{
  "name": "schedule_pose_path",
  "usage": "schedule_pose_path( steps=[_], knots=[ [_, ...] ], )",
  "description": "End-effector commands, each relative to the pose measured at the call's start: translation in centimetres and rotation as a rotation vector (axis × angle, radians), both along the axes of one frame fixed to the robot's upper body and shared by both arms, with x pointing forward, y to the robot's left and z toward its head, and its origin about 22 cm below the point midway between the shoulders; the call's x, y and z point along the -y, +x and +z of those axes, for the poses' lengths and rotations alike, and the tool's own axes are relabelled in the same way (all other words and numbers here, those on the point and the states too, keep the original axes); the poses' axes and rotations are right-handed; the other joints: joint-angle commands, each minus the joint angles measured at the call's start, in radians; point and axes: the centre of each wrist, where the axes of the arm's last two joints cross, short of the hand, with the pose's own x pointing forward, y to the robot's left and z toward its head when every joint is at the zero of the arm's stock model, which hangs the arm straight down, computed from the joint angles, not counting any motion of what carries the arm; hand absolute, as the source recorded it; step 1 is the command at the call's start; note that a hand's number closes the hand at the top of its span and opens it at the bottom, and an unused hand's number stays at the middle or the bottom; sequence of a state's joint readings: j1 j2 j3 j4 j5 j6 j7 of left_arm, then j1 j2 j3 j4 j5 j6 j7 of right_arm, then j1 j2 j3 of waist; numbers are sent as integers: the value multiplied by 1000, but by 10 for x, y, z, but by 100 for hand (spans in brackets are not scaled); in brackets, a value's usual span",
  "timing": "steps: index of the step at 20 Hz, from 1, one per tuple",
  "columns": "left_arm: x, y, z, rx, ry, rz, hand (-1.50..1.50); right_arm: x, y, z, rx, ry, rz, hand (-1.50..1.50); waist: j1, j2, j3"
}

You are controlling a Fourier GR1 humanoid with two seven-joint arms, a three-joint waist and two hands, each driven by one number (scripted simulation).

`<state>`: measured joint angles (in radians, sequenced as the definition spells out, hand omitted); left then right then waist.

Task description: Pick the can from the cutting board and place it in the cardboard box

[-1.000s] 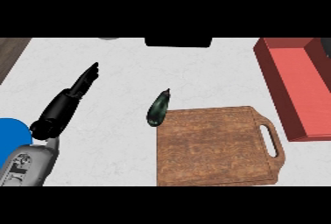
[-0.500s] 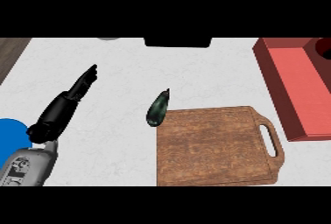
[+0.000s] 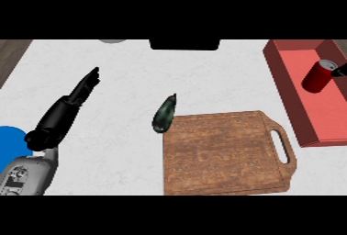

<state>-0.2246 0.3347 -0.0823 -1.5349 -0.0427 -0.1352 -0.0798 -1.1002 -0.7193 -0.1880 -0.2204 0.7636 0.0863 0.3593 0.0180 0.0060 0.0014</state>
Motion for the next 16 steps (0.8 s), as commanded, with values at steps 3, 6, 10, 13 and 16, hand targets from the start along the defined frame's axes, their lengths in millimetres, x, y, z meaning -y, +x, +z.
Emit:
schedule_pose_path(
  steps=[3, 6, 10, 13, 16],
  knots=[
    [9, 0, -4, -25, -10, 2, 0, -11, 6, 23, 484, 111, 11, -150, -8, -2, 3],
    [-7, -3, -6, -11, 1, 15, 0, 9, -4, 48, 794, 290, -113, -150, -25, -7, 5],
    [-10, -4, 4, -4, 1, 2, 0, 30, -19, 16, 943, 432, -281, -150, -12, -4, 3],
    [-12, -4, -6, -20, -2, 15, 0, 49, -34, 0, 1012, 442, -345, -150, -9, 1, 1],
    [-12, -5, -1, -14, -12, 30, 0, 58, -50, -26, 1055, 426, -370, -150, -21, -8, -1]
  ],
)
